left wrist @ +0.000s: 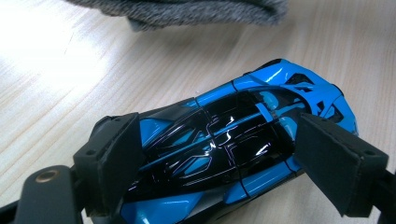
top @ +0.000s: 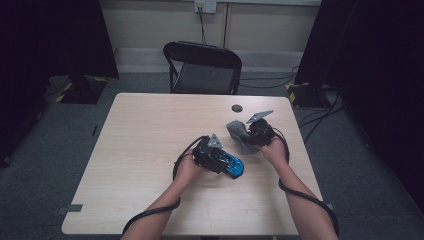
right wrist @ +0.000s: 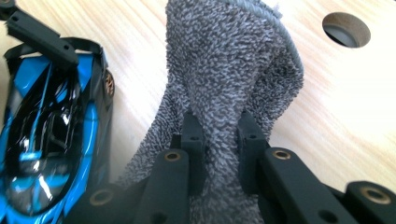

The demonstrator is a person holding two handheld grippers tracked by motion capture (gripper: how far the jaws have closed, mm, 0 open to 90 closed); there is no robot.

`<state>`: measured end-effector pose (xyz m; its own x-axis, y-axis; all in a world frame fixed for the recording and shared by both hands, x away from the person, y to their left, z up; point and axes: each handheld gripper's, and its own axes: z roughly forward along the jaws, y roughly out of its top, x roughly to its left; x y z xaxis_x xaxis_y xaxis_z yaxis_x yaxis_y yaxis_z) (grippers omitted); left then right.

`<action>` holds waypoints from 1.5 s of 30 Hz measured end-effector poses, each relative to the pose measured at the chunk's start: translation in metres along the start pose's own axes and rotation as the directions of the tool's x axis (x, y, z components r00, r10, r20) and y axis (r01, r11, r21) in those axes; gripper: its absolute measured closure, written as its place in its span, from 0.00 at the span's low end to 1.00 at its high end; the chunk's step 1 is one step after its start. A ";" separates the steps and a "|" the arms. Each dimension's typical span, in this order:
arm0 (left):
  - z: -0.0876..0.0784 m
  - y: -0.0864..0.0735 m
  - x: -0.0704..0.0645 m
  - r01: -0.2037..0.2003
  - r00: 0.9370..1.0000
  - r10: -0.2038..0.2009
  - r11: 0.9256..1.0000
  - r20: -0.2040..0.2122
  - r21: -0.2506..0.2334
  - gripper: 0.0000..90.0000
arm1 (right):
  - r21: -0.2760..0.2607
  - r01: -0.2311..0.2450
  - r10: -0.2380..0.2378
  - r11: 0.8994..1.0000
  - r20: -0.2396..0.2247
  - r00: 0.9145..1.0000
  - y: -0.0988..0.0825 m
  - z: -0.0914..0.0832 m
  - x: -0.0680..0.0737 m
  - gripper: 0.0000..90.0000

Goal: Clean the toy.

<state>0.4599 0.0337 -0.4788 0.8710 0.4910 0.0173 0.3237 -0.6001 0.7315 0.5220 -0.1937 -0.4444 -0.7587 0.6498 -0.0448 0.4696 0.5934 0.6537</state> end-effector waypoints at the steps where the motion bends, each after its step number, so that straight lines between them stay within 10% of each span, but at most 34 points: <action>1: 0.000 0.000 0.000 0.000 1.000 0.000 1.000 0.001 -0.001 0.17 | 0.002 -0.002 0.002 1.000 0.000 1.000 0.002 0.002 0.001 0.87; 20: 0.000 -0.002 0.001 -0.003 1.000 0.003 1.000 0.006 -0.017 0.18 | 0.029 0.071 -0.070 0.997 -0.022 0.997 0.021 0.052 0.028 0.86; 45: 0.000 -0.004 0.003 0.015 1.000 -0.014 0.999 0.014 -0.033 0.18 | 0.017 0.116 -0.113 0.993 -0.135 0.984 0.022 0.060 0.041 0.86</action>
<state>0.4609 0.0377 -0.4813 0.8714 0.4906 -0.0025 0.3239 -0.5714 0.7540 0.5285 -0.1258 -0.4769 -0.8608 0.5087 -0.0156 0.3861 0.6728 0.6311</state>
